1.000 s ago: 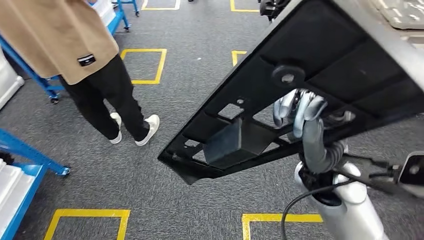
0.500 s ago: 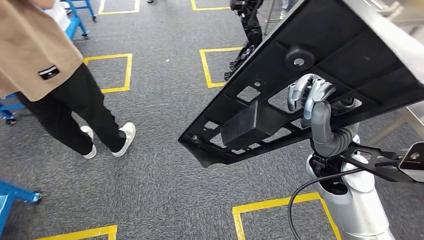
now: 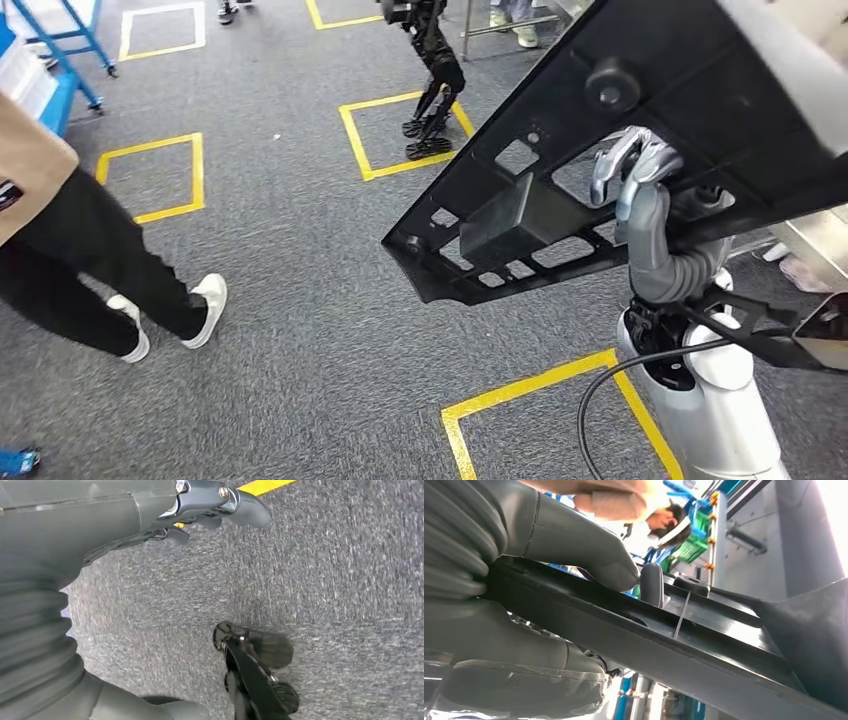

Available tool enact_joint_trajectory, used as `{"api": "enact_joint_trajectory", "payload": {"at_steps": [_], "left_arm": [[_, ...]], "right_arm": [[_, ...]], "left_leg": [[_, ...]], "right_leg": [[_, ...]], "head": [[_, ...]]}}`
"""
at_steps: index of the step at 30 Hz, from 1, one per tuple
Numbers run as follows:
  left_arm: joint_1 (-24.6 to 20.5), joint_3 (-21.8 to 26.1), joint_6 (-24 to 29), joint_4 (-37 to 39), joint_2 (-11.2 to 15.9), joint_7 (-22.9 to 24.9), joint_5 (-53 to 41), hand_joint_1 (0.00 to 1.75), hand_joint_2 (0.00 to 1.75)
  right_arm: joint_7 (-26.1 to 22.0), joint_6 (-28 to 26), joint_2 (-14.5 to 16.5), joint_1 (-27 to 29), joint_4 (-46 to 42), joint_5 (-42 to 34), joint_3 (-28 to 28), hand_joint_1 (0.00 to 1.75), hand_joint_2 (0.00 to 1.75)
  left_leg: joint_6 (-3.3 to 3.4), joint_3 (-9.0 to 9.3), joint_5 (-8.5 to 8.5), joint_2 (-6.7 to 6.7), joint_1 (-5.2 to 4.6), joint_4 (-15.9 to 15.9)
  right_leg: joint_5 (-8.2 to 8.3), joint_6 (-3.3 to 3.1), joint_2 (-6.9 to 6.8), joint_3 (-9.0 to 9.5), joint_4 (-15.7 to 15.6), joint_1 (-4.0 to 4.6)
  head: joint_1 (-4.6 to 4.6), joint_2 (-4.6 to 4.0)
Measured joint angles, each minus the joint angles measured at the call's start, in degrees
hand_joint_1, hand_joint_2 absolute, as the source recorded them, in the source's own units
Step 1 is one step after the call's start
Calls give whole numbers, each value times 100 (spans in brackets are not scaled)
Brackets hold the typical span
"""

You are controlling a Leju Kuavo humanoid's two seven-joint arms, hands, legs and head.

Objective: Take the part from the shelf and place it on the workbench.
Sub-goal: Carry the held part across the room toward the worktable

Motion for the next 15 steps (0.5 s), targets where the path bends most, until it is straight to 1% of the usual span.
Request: {"api": "enact_joint_trajectory", "payload": {"at_steps": [1, 2, 3, 4, 5, 6, 7, 8, 9, 10, 11, 12, 13, 14, 15], "left_arm": [[13, 0, -2, 0, -1, -5, -7, 0, 175], [22, 0, -4, 0, -1, -10, -14, 0, 175], [24, -1, -4, 0, -2, -14, -20, 0, 175], [23, -1, -4, 0, -3, -17, -21, 0, 175], [20, -1, -3, 0, -8, -17, -19, 0, 175], [18, -2, -1, 0, -18, -19, -14, 0, 175], [18, -2, 4, 0, -31, -19, -3, 0, 175], [18, -2, 8, 0, -44, -20, 7, 0, 175], [16, -2, 12, 1, -65, -21, 17, 0, 175], [8, -2, 14, 3, -82, -25, 25, 0, 175], [-3, -2, 14, 4, -97, -28, 28, 0, 175], [-12, -2, 13, 6, -111, -32, 29, 0, 175], [-15, -2, 12, 7, -116, -36, 28, 0, 175], [-8, -2, 6, 7, -122, -40, 28, 0, 175], [2, -2, -1, 7, -126, -44, 27, 0, 175]], "right_arm": [[-27, -10, -1, 50, -10, 20, -3, 175, 175], [-57, -14, -1, 93, -23, 38, -9, 175, 175], [-93, -6, -2, 131, -43, 52, -17, 175, 175], [-133, 14, -2, 164, -61, 65, -26, 175, 175], [-174, 42, -2, 191, -75, 76, -35, 175, 175], [-211, 76, -2, 218, -85, 89, -41, 175, 175], [-236, 107, -2, 242, -89, 103, -46, 175, 175], [-249, 138, -2, 265, -93, 121, -51, 175, 175], [-255, 166, -2, 287, -105, 146, -55, 175, 175], [-256, 187, -2, 307, -126, 172, -62, 175, 175], [-250, 203, -2, 315, -149, 204, -71, 175, 175], [-243, 210, -1, 316, -174, 237, -78, 175, 175], [-233, 212, 2, 318, -194, 269, -84, 175, 175], [-218, 213, 5, 320, -208, 298, -87, 175, 175], [-205, 213, 8, 330, -219, 321, -90, 175, 175]], "left_leg": [[0, -93, 15, -7, 0, 141], [5, -75, 148, -15, 3, 40], [16, 54, 372, -55, 8, -288], [32, 232, 583, -173, 18, -710], [46, 394, 733, -330, 33, -1099], [65, 506, 813, -461, 45, -1358], [85, 550, 815, -548, 46, -1464], [106, 556, 808, -539, 36, -1480], [143, 562, 821, -471, 32, -1486], [182, 574, 838, -397, 30, -1512], [225, 586, 856, -320, 35, -1545], [262, 596, 873, -242, 42, -1577], [285, 599, 879, -164, 35, -1591], [298, 598, 876, -87, 25, -1595], [303, 596, 872, -6, 14, -1594]], "right_leg": [[-3, 0, 78, 0, 10, 4], [-6, 4, 159, 0, 22, 4], [-12, 13, 240, 3, 35, 2], [-20, 26, 316, 2, 50, -5], [-25, 48, 389, -13, 70, -3], [-22, 80, 458, -36, 87, -11], [-13, 116, 524, -67, 97, -20], [3, 157, 593, -95, 98, -32], [20, 199, 665, -115, 87, -45], [10, 229, 641, -134, 100, -45], [-50, 252, 527, -180, 182, -38], [-170, 270, 357, -275, 376, -27], [-348, 281, 148, -426, 698, -25], [-538, 297, 9, -620, 1100, -29], [-679, 313, -59, -798, 1470, -39]], "head": [[-1, 0], [-1, 0], [0, 0], [0, 0], [4, 0], [5, 1], [7, 1], [8, 1], [7, 1], [10, 0], [29, 0], [48, 0], [67, 0], [84, 0], [84, 0]]}}
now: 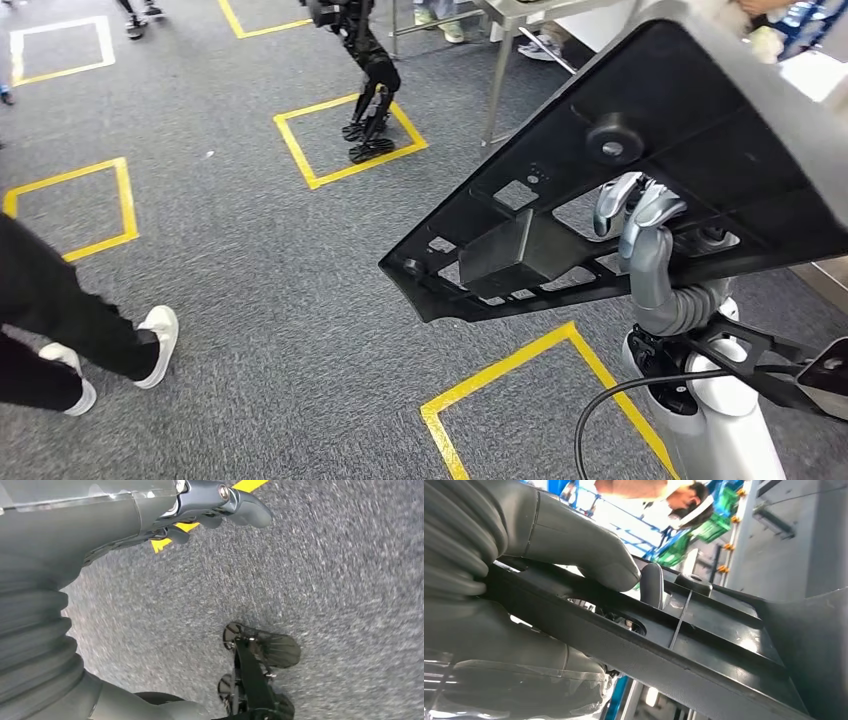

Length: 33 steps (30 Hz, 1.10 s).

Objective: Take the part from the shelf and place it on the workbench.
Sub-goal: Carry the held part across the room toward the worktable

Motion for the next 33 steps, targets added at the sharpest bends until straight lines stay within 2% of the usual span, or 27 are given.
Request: {"api": "enact_joint_trajectory", "payload": {"at_steps": [1, 2, 3, 5, 6, 7, 10, 11, 12, 14, 15, 16, 17, 18, 19, 20, 21, 22, 23, 25, 26, 27, 29, 30, 31, 32, 33], "left_arm": [[7, 0, -8, 0, -4, -5, 0, 0, 175], [9, 0, -16, 0, -8, -14, 0, 0, 175], [5, 0, -21, 0, -13, -21, 0, 0, 175], [-7, 0, -28, 0, -23, -31, 1, 0, 175], [-11, 0, -29, 0, -27, -29, 1, 0, 175], [-15, 0, -27, 0, -28, -25, 2, 0, 175], [-46, -1, -22, 0, -28, -3, 1, 0, 175], [-61, -1, -22, 0, -26, 3, 1, 0, 175], [-73, -2, -24, 0, -23, 5, 0, 0, 175], [-69, -2, -29, 0, -19, 10, -2, 0, 175], [-56, -2, -33, 0, -19, 11, -5, 0, 175], [-40, -2, -37, 0, -18, 13, -8, 0, 175], [-30, -2, -38, 0, -16, 13, -11, 0, 175], [-25, -2, -39, 0, -13, 13, -14, 0, 175], [-25, -2, -39, 0, -9, 13, -15, 0, 175], [-25, -2, -39, 0, -2, 12, -15, 0, 175], [-24, -2, -39, 0, 4, 9, -15, 0, 175], [-22, -2, -38, 0, 8, 4, -14, 0, 175], [-20, -2, -38, 0, 12, 1, -13, 0, 175], [-26, -3, -38, 1, 8, -9, -11, 0, 175], [-32, -3, -38, 1, 5, -15, -11, 0, 175], [-35, -4, -36, 2, 3, -22, -11, 0, 175], [-23, -4, -31, 2, 1, -29, -11, 0, 175], [-9, -4, -27, 2, 1, -29, -11, 0, 175], [5, -4, -25, 2, 1, -28, -11, 0, 175], [14, -4, -24, 2, -1, -27, -11, 0, 175], [17, -4, -23, 2, -4, -27, -11, 0, 175]], "right_arm": [[12, 1, 2, 11, -7, 18, -4, 175, 175], [20, 1, 3, 19, -11, 31, -10, 175, 175], [24, 1, 3, 23, -17, 40, -18, 175, 175], [28, 4, 10, 18, -38, 52, -40, 175, 175], [30, 7, 20, 12, -49, 55, -52, 175, 175], [32, 9, 31, 6, -56, 57, -63, 175, 175], [66, 3, 65, -9, -58, 68, -97, 175, 175], [87, -9, 79, -26, -59, 71, -107, 175, 175], [115, -21, 92, -53, -57, 72, -115, 175, 175], [173, -43, 122, -115, -46, 59, -119, 175, 175], [200, -49, 132, -134, -34, 47, -121, 175, 175], [222, -55, 141, -142, -22, 35, -125, 175, 175], [240, -61, 145, -145, -7, 25, -133, 175, 175], [252, -68, 147, -144, 9, 15, -142, 175, 175], [261, -79, 148, -144, 24, 7, -151, 175, 175], [261, -93, 148, -143, 39, -5, -157, 175, 175], [253, -105, 150, -142, 54, -17, -160, 175, 175], [240, -116, 155, -138, 73, -33, -161, 175, 175], [226, -122, 160, -130, 92, -44, -162, 175, 175], [198, -126, 169, -110, 128, -56, -167, 175, 175], [186, -126, 169, -100, 141, -58, -173, 175, 175], [174, -125, 171, -94, 152, -60, -178, 175, 175], [156, -122, 174, -82, 175, -64, -185, 175, 175], [152, -122, 175, -71, 189, -66, -185, 175, 175], [152, -122, 175, -54, 203, -68, -185, 175, 175], [152, -121, 175, -38, 218, -69, -185, 175, 175], [151, -121, 175, -27, 229, -69, -185, 175, 175]], "left_leg": [[1, 0, -6, 84, -7, 1], [-3, 2, -13, 166, -11, 2], [-11, 10, -22, 239, -12, 4], [-49, 37, -51, 365, -28, 13], [-77, 50, -67, 416, -40, 19], [-109, 62, -83, 465, -53, 25], [-205, 96, -119, 578, -57, 22], [-239, 87, -169, 510, -45, 73], [-269, 24, -280, 387, -31, 235], [-305, -301, -643, 97, -8, 938], [-312, -520, -806, 31, -7, 1368], [-312, -693, -868, 6, -7, 1674], [-304, -769, -804, -4, -8, 1757], [-287, -740, -635, -21, -8, 1613], [-263, -600, -384, -86, -8, 1239], [-229, -423, -172, -228, -4, 809], [-203, -268, -33, -360, 5, 444], [-179, -160, 39, -464, 4, 195], [-158, -119, 32, -505, -2, 106], [-111, -97, 43, -386, -11, 64], [-80, -80, 59, -320, -2, 31], [-44, -62, 74, -249, 9, -3], [4, -41, 82, -99, 10, -41], [15, -42, 75, -21, 3, -39], [15, -43, 67, 59, -1, -36], [11, -42, 56, 137, -4, -30], [3, -38, 43, 209, -4, -22]], "right_leg": [[-50, 12, -33, -107, 224, -9], [15, 19, -56, -91, 210, -14], [171, 18, -96, 53, -47, -15], [507, -16, -312, 533, -904, 13], [593, -49, -398, 700, -1215, 34], [620, -83, -446, 786, -1384, 55], [622, -173, -290, 774, -1421, 65], [633, -203, -234, 783, -1436, 51], [646, -233, -180, 794, -1451, 34], [657, -276, -71, 805, -1461, 20], [658, -286, -3, 804, -1457, 25], [658, -290, 74, 805, -1453, 31], [658, -290, 155, 808, -1448, 36], [656, -288, 234, 814, -1443, 40], [653, -283, 314, 822, -1439, 41], [648, -273, 386, 825, -1433, 40], [643, -254, 457, 818, -1423, 41], [643, -225, 522, 803, -1415, 32], [647, -188, 585, 783, -1414, 19], [660, -112, 667, 755, -1417, -6], [632, -82, 583, 732, -1376, -1], [545, -56, 430, 669, -1248, 10], [199, -6, 75, 355, -618, 13], [18, 18, -2, 148, -209, -1], [-89, 40, -30, -19, 116, -16], [-88, 55, -44, -87, 246, -28], [20, 63, -66, -32, 139, -35]], "head": [[1, 0], [1, 0], [2, 0], [2, 0], [-1, 0], [-2, 0], [-5, 0], [-10, 0], [-16, 0], [-39, 0], [-47, 0], [-51, 0], [-51, 0], [-51, 0], [-51, 0], [-52, 0], [-49, 0], [-50, 0], [-49, 0], [-53, 0], [-47, 0], [-36, 0], [-14, 0], [-9, 0], [-8, 0], [-9, 0], [-8, 0]]}}
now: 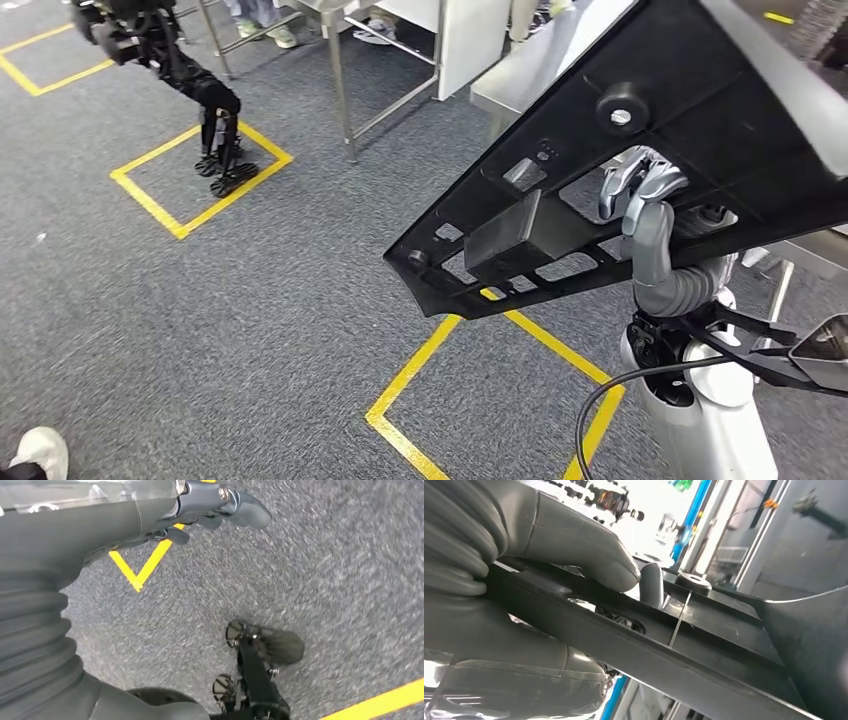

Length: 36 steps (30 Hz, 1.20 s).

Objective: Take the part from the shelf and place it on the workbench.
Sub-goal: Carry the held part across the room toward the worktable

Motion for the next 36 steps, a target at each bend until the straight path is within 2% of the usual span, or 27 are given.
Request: {"api": "enact_joint_trajectory", "payload": {"at_steps": [1, 2, 4, 5, 7, 8, 10, 11, 12, 13, 14, 15, 16, 17, 18, 19, 21, 26, 29, 30, 32, 33, 34, 35, 36], "left_arm": [[-2, 0, 0, 0, -7, 1, 0, 0, 175], [-5, 0, 0, 0, -13, 1, 0, 0, 175], [-8, 0, 1, 0, -23, 1, 0, 0, 175], [-10, 0, 1, 0, -24, 2, 0, 0, 175], [-18, -2, -2, 0, -24, -1, -3, 0, 175], [-26, -5, -8, 0, -23, -7, -10, 0, 175], [-33, -10, -28, 1, -23, -23, -32, 0, 175], [-27, -11, -39, 1, -24, -28, -42, 0, 175], [-15, -11, -51, 2, -25, -30, -47, 0, 175], [-1, -11, -60, 2, -25, -30, -49, 0, 175], [11, -12, -66, 2, -25, -30, -50, 0, 175], [18, -13, -71, 2, -23, -31, -50, 0, 175], [18, -15, -75, 2, -22, -33, -51, 0, 175], [17, -16, -79, 2, -20, -36, -51, 0, 175], [13, -18, -84, 2, -15, -40, -52, 0, 175], [11, -20, -86, 2, -11, -44, -54, 0, 175], [7, -21, -89, 2, -7, -48, -56, 0, 175], [6, -22, -90, 2, -7, -48, -57, 0, 175], [-12, -28, -91, 2, -4, -54, -59, 0, 175], [-26, -32, -93, 2, -3, -60, -62, 0, 175], [-25, -39, -99, 2, 8, -74, -79, 0, 175], [-21, -41, -103, 2, 16, -73, -87, 0, 175], [-13, -42, -108, 2, 22, -66, -93, 0, 175], [-16, -42, -114, 2, 24, -51, -92, 0, 175], [-21, -42, -120, 2, 29, -35, -89, 0, 175]], "right_arm": [[-1, 1, 0, 6, 8, 0, 0, 175, 175], [-1, 1, 0, 6, 11, 0, 0, 175, 175], [-4, 0, 1, 3, 14, -2, 0, 175, 175], [-6, 0, 2, 2, 14, -3, 0, 175, 175], [-8, 2, 3, 1, 15, -4, -2, 175, 175], [-9, 7, 4, -1, 15, -7, -3, 175, 175], [-4, 36, 9, -21, 16, -22, -4, 175, 175], [0, 56, 14, -30, 19, -36, -4, 175, 175], [7, 74, 20, -36, 23, -50, -4, 175, 175], [13, 87, 25, -36, 31, -64, -4, 175, 175], [20, 92, 29, -35, 39, -75, -4, 175, 175], [26, 94, 31, -36, 46, -85, -4, 175, 175], [34, 95, 31, -38, 52, -97, -4, 175, 175], [41, 97, 31, -44, 55, -109, -4, 175, 175], [48, 98, 31, -56, 57, -123, -5, 175, 175], [56, 99, 31, -70, 62, -137, -5, 175, 175], [65, 100, 31, -92, 69, -154, -8, 175, 175], [68, 100, 31, -96, 72, -161, -9, 175, 175], [73, 99, 27, -88, 74, -172, -19, 175, 175], [72, 97, 25, -81, 74, -176, -30, 175, 175], [38, 85, 20, -25, 73, -180, -62, 175, 175], [18, 78, 19, 10, 73, -181, -74, 175, 175], [1, 72, 16, 43, 73, -181, -86, 175, 175], [-5, 69, 14, 59, 69, -181, -95, 175, 175], [-11, 68, 9, 59, 62, -181, -107, 175, 175]], "left_leg": [[-13, 10, -18, 68, 0, 10], [-32, 26, -40, 132, -6, 23], [-90, 56, -89, 241, -33, 48], [-123, 71, -108, 291, -46, 55], [-189, 97, -140, 393, -48, 53], [-224, 101, -179, 357, -37, 84], [-277, -32, -420, 104, -8, 437], [-293, -187, -610, -61, 3, 791], [-303, -391, -804, -156, 6, 1217], [-309, -580, -928, -197, 6, 1585], [-309, -701, -942, -213, 5, 1786], [-302, -716, -832, -222, 5, 1753], [-287, -619, -621, -249, 6, 1481], [-265, -447, -372, -330, 8, 1058], [-240, -271, -195, -451, 17, 643], [-217, -140, -87, -551, 22, 342], [-189, -49, -70, -648, 24, 136], [-183, -49, -67, -617, 13, 137], [-135, -40, -59, -540, 7, 128], [-101, -26, -43, -483, 15, 104], [-22, 2, -25, -211, 30, 44], [-5, 10, -32, -68, 25, 35], [-1, 16, -49, 74, 20, 38], [-20, 25, -68, 154, 20, 50], [-46, 38, -93, 215, 9, 68]], "right_leg": [[188, -1, -59, 182, -343, -3], [372, -16, -190, 424, -794, 5], [587, -80, -395, 771, -1450, 41], [600, -116, -428, 820, -1558, 61], [608, -183, -288, 809, -1564, 66], [618, -216, -224, 816, -1580, 54], [645, -284, -102, 838, -1612, 21], [648, -302, -45, 839, -1614, 22], [648, -316, 23, 837, -1610, 25], [647, -322, 101, 835, -1604, 31], [645, -323, 185, 836, -1597, 36], [640, -321, 270, 839, -1589, 39], [635, -315, 354, 847, -1581, 40], [627, -305, 432, 854, -1573, 38], [619, -286, 506, 852, -1559, 42], [617, -260, 576, 842, -1549, 40], [621, -213, 666, 812, -1535, 36], [628, -198, 692, 801, -1537, 26], [638, -141, 755, 790, -1553, 12], [629, -115, 708, 785, -1542, 11], [245, -45, 339, 339, -664, 11], [123, -21, 139, 158, -305, -1], [76, 3, -10, 48, -97, -11], [276, 5, -84, 227, -440, -17], [439, -8, -238, 452, -872, -8]], "head": [[1, 0], [1, 0], [-4, 0], [-5, 0], [-8, 0], [-12, 0], [-33, 0], [-47, 0], [-55, 0], [-59, 0], [-60, 0], [-60, 0], [-60, 0], [-62, 0], [-60, 0], [-61, 0], [-63, 0], [-65, 0], [-63, 0], [-62, 0], [-32, 0], [-16, 0], [-2, 0], [-2, 0], [0, 0]]}}
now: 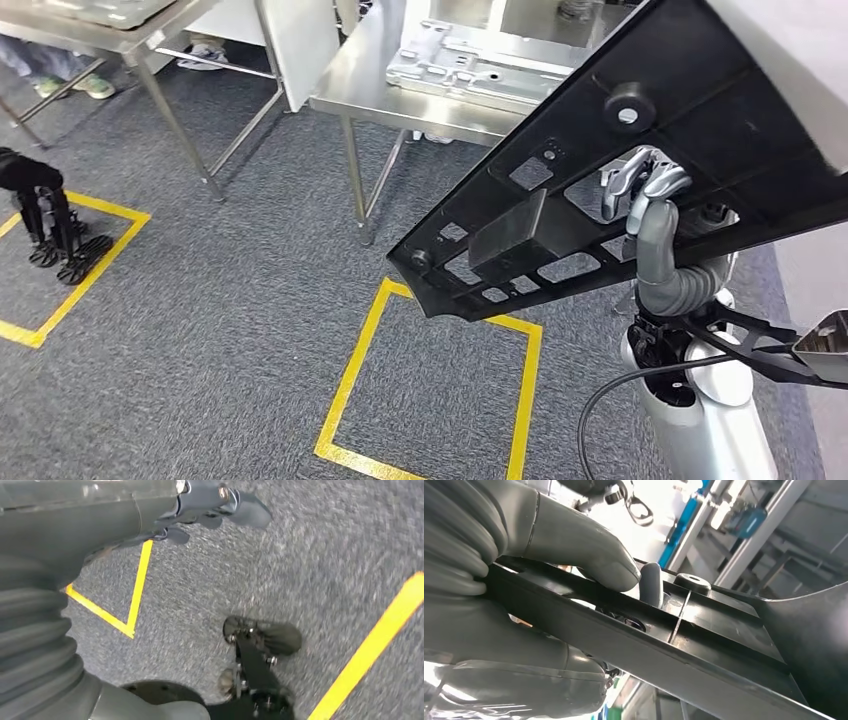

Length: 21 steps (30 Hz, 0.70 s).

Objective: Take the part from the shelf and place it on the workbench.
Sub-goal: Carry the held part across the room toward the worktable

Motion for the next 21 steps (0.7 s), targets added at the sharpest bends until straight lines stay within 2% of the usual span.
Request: {"api": "enact_joint_trajectory", "payload": {"at_steps": [1, 2, 3, 5, 6, 7, 9, 10, 11, 12, 13, 14, 15, 16, 17, 18, 20, 21], "left_arm": [[-2, 0, -5, 0, 5, 14, 7, 0, 175], [-2, 0, -8, 0, 13, 23, 15, 0, 175], [-1, 0, -10, 0, 23, 30, 24, 0, 175], [-9, 0, -13, 0, 38, 47, 33, 0, 175], [-18, 0, -14, 0, 47, 60, 36, 0, 175], [-26, 0, -13, 0, 53, 74, 39, 0, 175], [-20, 0, -12, 0, 61, 110, 43, 0, 175], [-5, 1, -12, 0, 61, 122, 45, 0, 175], [12, 1, -13, 0, 61, 129, 46, 0, 175], [25, 2, -17, 0, 61, 127, 48, 0, 175], [31, 3, -25, 0, 61, 122, 49, 0, 175], [30, 4, -35, 0, 61, 116, 50, 0, 175], [26, 4, -47, 0, 64, 111, 51, 0, 175], [24, 4, -60, 1, 69, 108, 52, 0, 175], [22, 5, -68, 1, 73, 106, 55, 0, 175], [20, 5, -74, 2, 78, 106, 58, 0, 175], [6, 7, -80, 3, 77, 117, 79, 0, 175], [-5, 8, -87, 3, 75, 126, 90, 0, 175]], "right_arm": [[-7, -1, -4, 1, -8, 0, -10, 175, 175], [-13, -4, -8, 3, -16, 0, -17, 175, 175], [-20, -8, -10, 8, -22, 0, -23, 175, 175], [-28, -16, -14, 33, -33, 1, -37, 175, 175], [-34, -20, -16, 43, -44, 1, -45, 175, 175], [-40, -22, -17, 49, -53, 2, -52, 175, 175], [-50, -25, -16, 55, -63, 2, -57, 175, 175], [-50, -23, -15, 62, -63, 2, -57, 175, 175], [-50, -18, -14, 71, -62, 2, -57, 175, 175], [-51, -8, -13, 78, -60, 2, -57, 175, 175], [-54, 4, -12, 83, -58, 1, -57, 175, 175], [-58, 16, -12, 85, -57, -2, -57, 175, 175], [-62, 24, -12, 85, -56, -4, -57, 175, 175], [-66, 27, -12, 81, -54, -5, -57, 175, 175], [-70, 28, -12, 81, -51, -7, -56, 175, 175], [-73, 30, -12, 82, -48, -8, -56, 175, 175], [-76, 35, -12, 88, -44, -11, -57, 175, 175], [-79, 39, -13, 90, -44, -12, -60, 175, 175]], "left_leg": [[-33, 13, -28, 54, -17, 19], [-69, 27, -53, 107, -33, 32], [-106, 42, -72, 161, -50, 39], [-178, 71, -104, 260, -49, 40], [-213, 66, -156, 196, -37, 88], [-241, 17, -260, 66, -24, 226], [-271, -254, -607, -279, -5, 842], [-273, -451, -777, -368, -4, 1247], [-272, -620, -870, -406, -4, 1568], [-261, -712, -849, -425, -7, 1705], [-240, -699, -712, -442, -9, 1612], [-208, -580, -488, -482, -13, 1298], [-160, -409, -261, -599, -14, 873], [-120, -251, -103, -719, -12, 490], [-89, -139, -14, -812, -17, 226], [-66, -86, 3, -867, -26, 97], [-35, -49, 14, -772, -38, 45], [-9, -24, 39, -714, -30, -1]], "right_leg": [[117, -31, -120, 180, -345, 15], [165, -67, -202, 285, -553, 34], [162, -108, -224, 313, -624, 56], [173, -183, -66, 296, -623, 59], [184, -217, 6, 299, -635, 47], [197, -253, 73, 305, -650, 30], [212, -304, 199, 311, -662, 20], [214, -321, 274, 308, -660, 29], [216, -329, 360, 306, -657, 42], [215, -333, 451, 308, -654, 54], [215, -334, 541, 314, -652, 65], [215, -333, 626, 324, -651, 74], [215, -331, 702, 332, -650, 74], [215, -320, 772, 333, -643, 80], [218, -298, 836, 325, -641, 74], [223, -265, 897, 308, -641, 59], [246, -184, 1004, 279, -660, 40], [236, -154, 948, 267, -647, 43]], "head": [[-6, 0], [-14, 0], [-23, 0], [-37, 0], [-44, 0], [-56, 0], [-81, 0], [-87, 0], [-88, 0], [-90, 0], [-90, 0], [-90, 0], [-89, 0], [-83, 0], [-85, 0], [-85, 0], [-94, 0], [-90, 0]]}}
